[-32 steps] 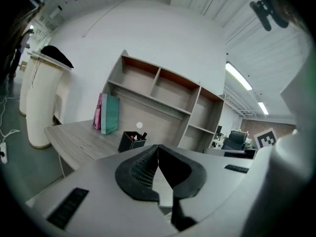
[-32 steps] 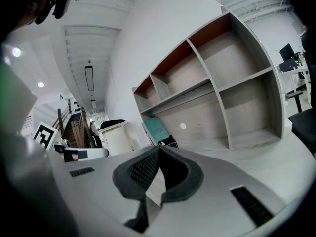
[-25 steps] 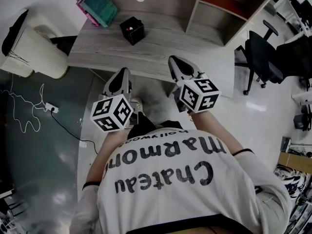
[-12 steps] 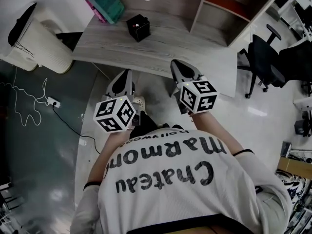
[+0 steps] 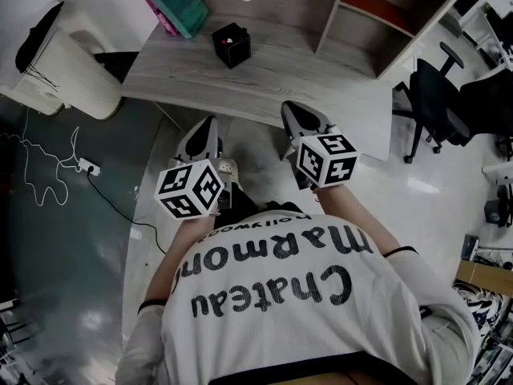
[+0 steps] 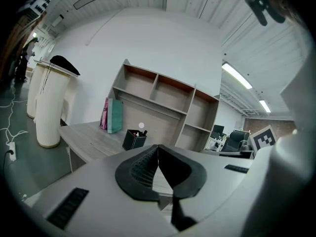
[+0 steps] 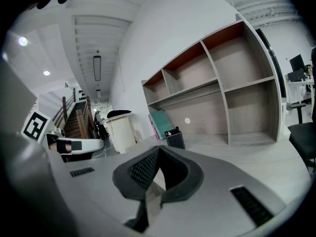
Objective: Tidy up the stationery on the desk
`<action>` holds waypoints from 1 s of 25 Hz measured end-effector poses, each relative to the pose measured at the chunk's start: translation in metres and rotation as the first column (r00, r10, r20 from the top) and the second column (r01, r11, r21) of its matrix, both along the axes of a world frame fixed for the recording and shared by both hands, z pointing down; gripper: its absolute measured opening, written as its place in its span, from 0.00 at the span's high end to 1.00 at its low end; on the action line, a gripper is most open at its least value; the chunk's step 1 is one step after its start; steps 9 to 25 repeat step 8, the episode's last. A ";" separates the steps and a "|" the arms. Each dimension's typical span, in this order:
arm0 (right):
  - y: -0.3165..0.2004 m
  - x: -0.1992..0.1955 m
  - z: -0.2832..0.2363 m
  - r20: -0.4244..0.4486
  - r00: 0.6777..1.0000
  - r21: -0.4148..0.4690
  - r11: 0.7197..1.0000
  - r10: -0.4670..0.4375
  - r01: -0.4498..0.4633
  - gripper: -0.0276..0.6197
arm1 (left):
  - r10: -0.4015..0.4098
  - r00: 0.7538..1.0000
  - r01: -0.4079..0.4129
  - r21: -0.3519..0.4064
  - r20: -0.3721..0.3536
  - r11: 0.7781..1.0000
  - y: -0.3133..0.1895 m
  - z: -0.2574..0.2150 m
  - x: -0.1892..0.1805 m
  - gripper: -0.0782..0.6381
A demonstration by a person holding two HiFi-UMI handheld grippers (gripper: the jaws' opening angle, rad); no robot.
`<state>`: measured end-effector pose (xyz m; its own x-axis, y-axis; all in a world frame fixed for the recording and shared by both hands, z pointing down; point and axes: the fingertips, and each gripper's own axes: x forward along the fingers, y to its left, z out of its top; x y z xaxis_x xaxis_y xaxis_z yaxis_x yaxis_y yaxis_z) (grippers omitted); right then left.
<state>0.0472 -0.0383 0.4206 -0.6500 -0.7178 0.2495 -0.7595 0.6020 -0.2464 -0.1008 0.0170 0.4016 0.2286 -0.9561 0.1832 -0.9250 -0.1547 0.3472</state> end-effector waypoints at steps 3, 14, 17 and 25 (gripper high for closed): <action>-0.002 0.003 0.003 -0.005 1.000 -0.007 1.000 0.009 -0.009 0.93 | 0.004 1.000 -0.004 -0.006 -0.005 1.000 -0.001 0.004 0.001 0.87; -0.004 0.006 0.008 -0.014 1.000 -0.022 1.000 0.013 -0.013 0.93 | 0.013 1.000 -0.013 -0.010 -0.005 1.000 -0.005 0.008 0.003 0.87; -0.004 0.006 0.008 -0.014 1.000 -0.022 1.000 0.013 -0.013 0.93 | 0.013 1.000 -0.013 -0.010 -0.005 1.000 -0.005 0.008 0.003 0.87; -0.004 0.006 0.008 -0.014 1.000 -0.022 1.000 0.013 -0.013 0.93 | 0.013 1.000 -0.013 -0.010 -0.005 1.000 -0.005 0.008 0.003 0.87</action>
